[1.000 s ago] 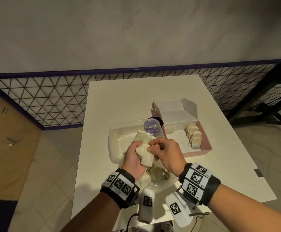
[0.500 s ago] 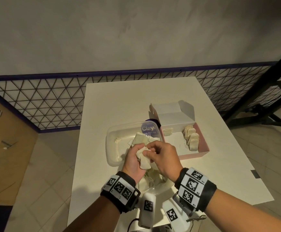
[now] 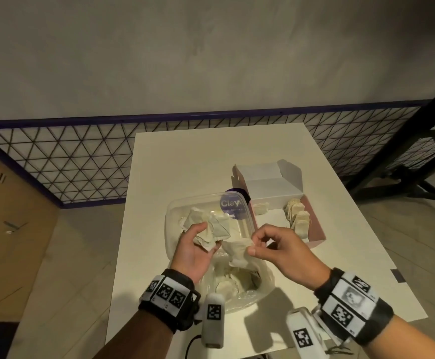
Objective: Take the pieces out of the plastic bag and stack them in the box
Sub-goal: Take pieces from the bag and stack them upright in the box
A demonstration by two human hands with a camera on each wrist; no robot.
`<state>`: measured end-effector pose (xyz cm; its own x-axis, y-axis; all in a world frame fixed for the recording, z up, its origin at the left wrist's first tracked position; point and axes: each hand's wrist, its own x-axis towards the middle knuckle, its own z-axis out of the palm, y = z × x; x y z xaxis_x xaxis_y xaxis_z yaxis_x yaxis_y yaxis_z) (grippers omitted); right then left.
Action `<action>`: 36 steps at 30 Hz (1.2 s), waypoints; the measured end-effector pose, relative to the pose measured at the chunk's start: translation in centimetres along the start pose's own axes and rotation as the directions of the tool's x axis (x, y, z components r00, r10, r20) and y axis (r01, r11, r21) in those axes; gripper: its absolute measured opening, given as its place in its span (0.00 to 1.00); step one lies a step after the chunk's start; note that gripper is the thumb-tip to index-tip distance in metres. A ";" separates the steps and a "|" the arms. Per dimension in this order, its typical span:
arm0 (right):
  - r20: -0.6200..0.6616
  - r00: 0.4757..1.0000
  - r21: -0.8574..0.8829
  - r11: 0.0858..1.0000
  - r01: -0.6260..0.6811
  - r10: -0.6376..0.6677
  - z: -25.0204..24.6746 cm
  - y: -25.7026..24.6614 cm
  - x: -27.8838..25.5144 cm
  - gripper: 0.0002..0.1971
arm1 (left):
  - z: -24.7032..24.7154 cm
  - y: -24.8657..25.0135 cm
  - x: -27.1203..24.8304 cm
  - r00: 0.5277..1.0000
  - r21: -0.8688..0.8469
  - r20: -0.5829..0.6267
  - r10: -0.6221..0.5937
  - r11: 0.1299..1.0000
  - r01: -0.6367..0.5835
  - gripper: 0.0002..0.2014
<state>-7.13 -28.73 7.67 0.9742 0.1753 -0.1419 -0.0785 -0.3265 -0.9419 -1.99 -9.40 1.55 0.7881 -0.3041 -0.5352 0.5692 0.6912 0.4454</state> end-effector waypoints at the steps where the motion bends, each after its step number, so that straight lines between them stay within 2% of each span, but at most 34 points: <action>1: -0.022 1.000 0.001 1.000 0.003 -0.003 -0.8 0.0 -0.2 0.06 | -0.2 0.3 0.1 1.000 -0.004 -0.020 0.023 1.000 -0.023 0.20; 4: -0.109 0.994 -0.015 1.000 -0.022 0.020 -3.7 0.7 -0.3 0.05 | -0.7 1.2 0.3 0.997 0.030 -0.041 0.068 0.997 -0.067 0.18; 7: -0.168 0.985 -0.125 0.990 -0.067 0.045 -7.5 2.6 0.3 0.06 | -1.0 1.5 0.6 0.994 0.069 -0.056 0.097 0.993 -0.093 0.15; 10: -0.224 0.968 -0.176 0.972 -0.158 0.116 -11.3 5.6 1.5 0.11 | -0.3 0.9 0.8 0.998 0.124 -0.022 0.065 0.990 -0.062 0.19; 13: -0.254 0.949 -0.264 0.931 -0.253 0.186 -14.1 8.6 2.7 0.12 | 0.5 -0.2 1.0 0.999 0.199 -0.010 0.053 0.979 -0.050 0.21; 19: -0.328 0.933 -0.614 0.718 -0.328 0.146 -14.7 12.2 4.5 0.04 | 0.8 -1.8 1.3 0.999 0.288 0.003 0.050 0.956 -0.049 0.12; 22: -0.363 0.897 -0.699 0.563 -0.441 0.252 -14.5 13.7 4.8 0.05 | 0.5 -2.2 1.7 0.996 0.359 -0.014 0.084 0.930 -0.074 0.08; 24: -0.381 0.875 -0.721 0.496 -0.483 0.298 -14.7 14.3 5.0 0.05 | 0.3 -2.4 2.0 0.995 0.401 0.013 0.098 0.911 -0.095 0.16; 25: -0.395 0.867 -0.722 0.482 -0.497 0.304 -14.8 14.4 5.1 0.05 | 0.3 -2.6 2.1 0.997 0.391 0.037 0.074 0.916 -0.083 0.19; 27: -0.418 0.848 -0.701 0.478 -0.529 0.326 -15.0 14.9 5.5 0.05 | 0.6 -2.5 2.2 0.998 0.351 0.052 0.020 0.936 -0.037 0.16; 32: -0.419 0.822 -0.615 0.546 -0.569 0.385 -15.0 16.3 6.6 0.08 | 0.6 -2.8 3.1 0.999 0.350 0.026 -0.028 0.936 0.017 0.12; 36: -0.385 0.836 -0.687 0.484 -0.543 0.391 -14.8 16.4 7.2 0.08 | 0.3 -3.0 3.7 0.999 0.324 -0.018 -0.028 0.946 0.033 0.12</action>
<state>1.74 -46.56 -4.25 0.8651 -0.3390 -0.3696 -0.4216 -0.8907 -0.1698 -0.69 -12.77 -1.55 0.7673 -0.3115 -0.5606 0.6398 0.4314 0.6360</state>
